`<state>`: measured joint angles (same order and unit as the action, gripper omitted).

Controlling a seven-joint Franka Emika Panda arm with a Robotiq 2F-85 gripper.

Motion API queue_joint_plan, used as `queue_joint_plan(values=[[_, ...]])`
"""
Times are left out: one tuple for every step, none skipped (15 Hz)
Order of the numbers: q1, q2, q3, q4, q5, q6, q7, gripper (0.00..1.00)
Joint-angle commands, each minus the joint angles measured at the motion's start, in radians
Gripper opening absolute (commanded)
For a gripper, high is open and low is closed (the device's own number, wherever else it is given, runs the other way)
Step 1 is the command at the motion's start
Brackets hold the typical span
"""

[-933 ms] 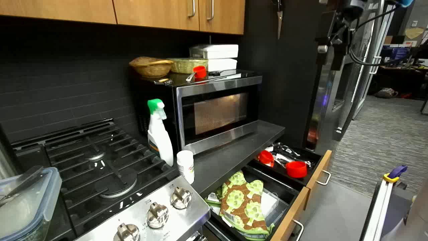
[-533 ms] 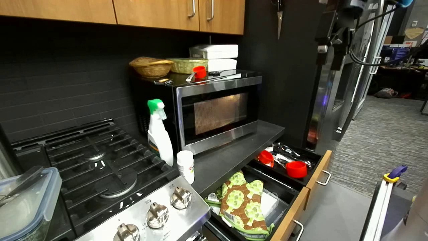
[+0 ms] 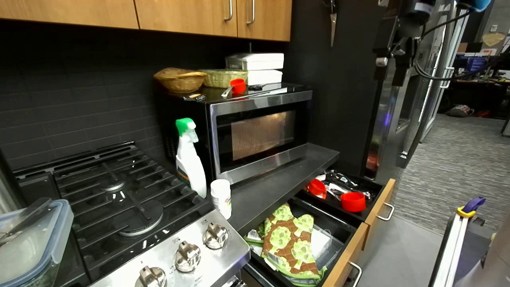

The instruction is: Close the microwave door

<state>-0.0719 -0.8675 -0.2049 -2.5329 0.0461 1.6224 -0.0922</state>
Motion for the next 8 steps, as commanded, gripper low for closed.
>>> queue_joint_plan(values=[[-0.004,0.025,0.028,-0.022,0.01,0.064,-0.012,1.0],[0.0,0.034,0.034,-0.033,0.01,0.096,-0.013,1.0],[0.002,0.043,0.04,-0.042,0.009,0.125,-0.012,1.0],[0.004,0.052,0.047,-0.052,0.006,0.158,-0.011,1.0],[0.008,0.063,0.051,-0.065,0.005,0.2,-0.015,1.0],[0.011,0.075,0.055,-0.075,0.006,0.237,-0.017,1.0],[0.016,0.089,0.06,-0.088,0.006,0.283,-0.018,1.0],[0.017,0.109,0.068,-0.098,0.003,0.325,-0.014,1.0]])
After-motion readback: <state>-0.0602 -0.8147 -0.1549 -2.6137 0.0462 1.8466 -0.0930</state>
